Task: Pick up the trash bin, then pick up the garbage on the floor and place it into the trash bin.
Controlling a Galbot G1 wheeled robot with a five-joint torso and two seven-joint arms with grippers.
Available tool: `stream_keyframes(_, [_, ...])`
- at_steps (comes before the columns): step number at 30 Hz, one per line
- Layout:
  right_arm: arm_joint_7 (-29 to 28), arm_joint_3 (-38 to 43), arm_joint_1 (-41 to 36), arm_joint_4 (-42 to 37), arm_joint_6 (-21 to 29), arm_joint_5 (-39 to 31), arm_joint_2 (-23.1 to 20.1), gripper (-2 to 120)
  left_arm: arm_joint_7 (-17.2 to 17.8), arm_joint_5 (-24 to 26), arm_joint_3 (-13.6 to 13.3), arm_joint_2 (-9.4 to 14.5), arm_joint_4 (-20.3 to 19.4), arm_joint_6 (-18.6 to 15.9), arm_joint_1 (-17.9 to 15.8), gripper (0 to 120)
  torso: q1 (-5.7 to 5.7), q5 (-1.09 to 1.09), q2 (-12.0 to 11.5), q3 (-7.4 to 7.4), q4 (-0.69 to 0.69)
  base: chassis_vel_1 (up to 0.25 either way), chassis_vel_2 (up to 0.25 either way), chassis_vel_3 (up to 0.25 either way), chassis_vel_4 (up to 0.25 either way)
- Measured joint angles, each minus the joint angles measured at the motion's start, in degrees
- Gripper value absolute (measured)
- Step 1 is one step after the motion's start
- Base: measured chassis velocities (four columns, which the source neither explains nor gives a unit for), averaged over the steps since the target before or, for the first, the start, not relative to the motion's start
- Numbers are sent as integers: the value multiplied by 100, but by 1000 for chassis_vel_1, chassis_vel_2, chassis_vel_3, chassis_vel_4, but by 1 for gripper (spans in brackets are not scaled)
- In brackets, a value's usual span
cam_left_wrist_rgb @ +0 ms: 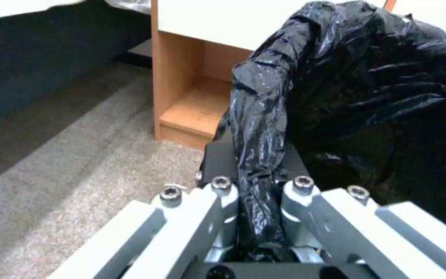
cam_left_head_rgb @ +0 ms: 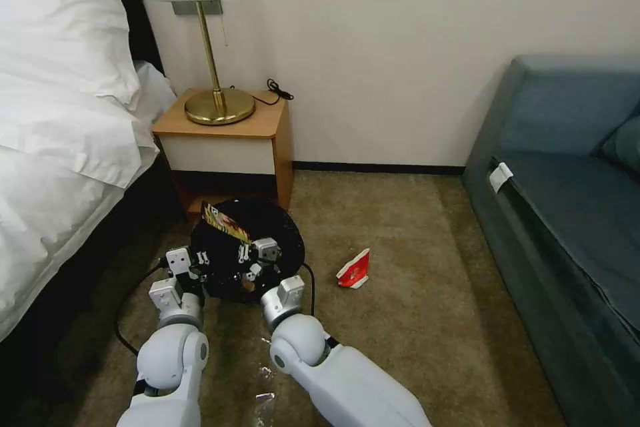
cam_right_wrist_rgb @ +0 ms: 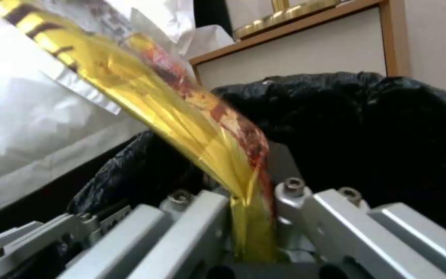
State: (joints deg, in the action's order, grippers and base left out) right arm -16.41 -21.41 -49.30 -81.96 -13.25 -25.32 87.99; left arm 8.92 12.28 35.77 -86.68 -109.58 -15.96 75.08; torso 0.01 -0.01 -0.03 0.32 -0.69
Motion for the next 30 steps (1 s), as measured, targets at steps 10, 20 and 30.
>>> stream_keyframes(10, [-1,-2,26,-27,39,63,-22,49,0,-14,-7,1,-4,-9,-16,4,0,0,0,0,0,0,0,0,0])
stream_keyframes(20, [-106,-34,222,1,181,-147,-19,83,6,-23,-79,-6,-32,-13,2,4,0,0,0,0,0,0,0,0,0])
stream_keyframes(30, [-728,-240,902,-568,1861,-2454,-720,100,9,-62,-114,2,-154,-28,84,4,0,1,0,0,0,0,0,0,0])
